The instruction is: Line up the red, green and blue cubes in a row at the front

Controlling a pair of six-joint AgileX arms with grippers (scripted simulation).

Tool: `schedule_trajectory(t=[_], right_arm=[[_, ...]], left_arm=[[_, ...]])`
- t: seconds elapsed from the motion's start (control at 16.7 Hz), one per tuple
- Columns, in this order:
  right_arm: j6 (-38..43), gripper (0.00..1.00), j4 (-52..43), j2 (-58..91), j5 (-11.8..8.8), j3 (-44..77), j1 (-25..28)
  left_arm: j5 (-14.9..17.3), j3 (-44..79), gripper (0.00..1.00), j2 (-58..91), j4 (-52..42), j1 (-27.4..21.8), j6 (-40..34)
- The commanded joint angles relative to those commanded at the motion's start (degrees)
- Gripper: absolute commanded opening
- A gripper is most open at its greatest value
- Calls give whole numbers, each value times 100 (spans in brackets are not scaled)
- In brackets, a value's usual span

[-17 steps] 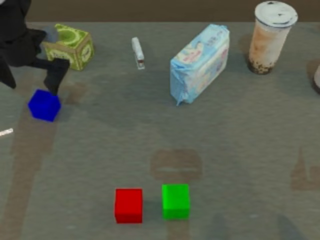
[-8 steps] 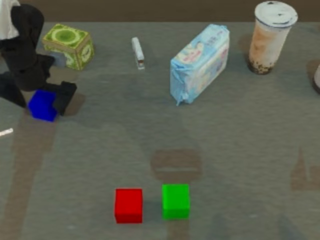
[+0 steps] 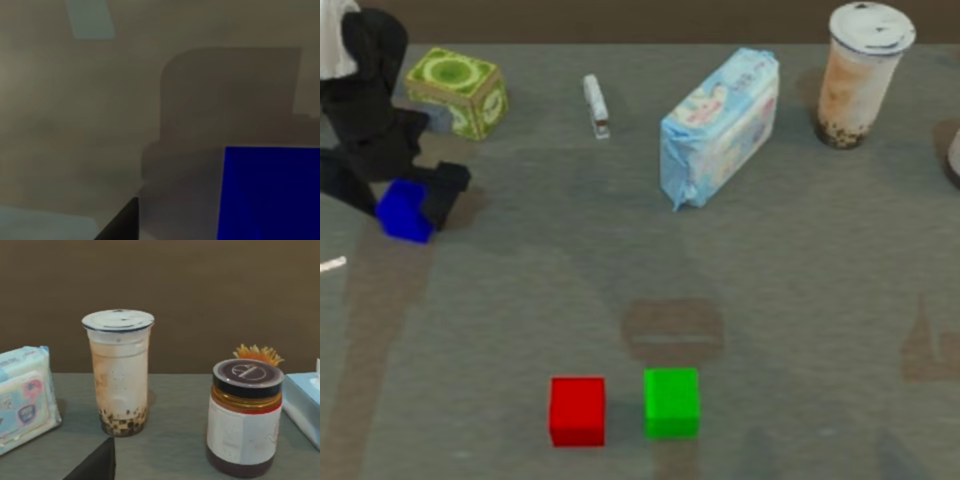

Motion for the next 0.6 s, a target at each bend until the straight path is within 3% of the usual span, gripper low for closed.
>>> schedule_trajectory(t=[0.42, 0.6], right_arm=[[0, 100, 0, 0, 0, 0, 0], [0, 100, 0, 0, 0, 0, 0]], left_arm=[[0, 0, 2, 0, 0, 0, 0], [0, 0, 0, 0, 0, 0, 0]])
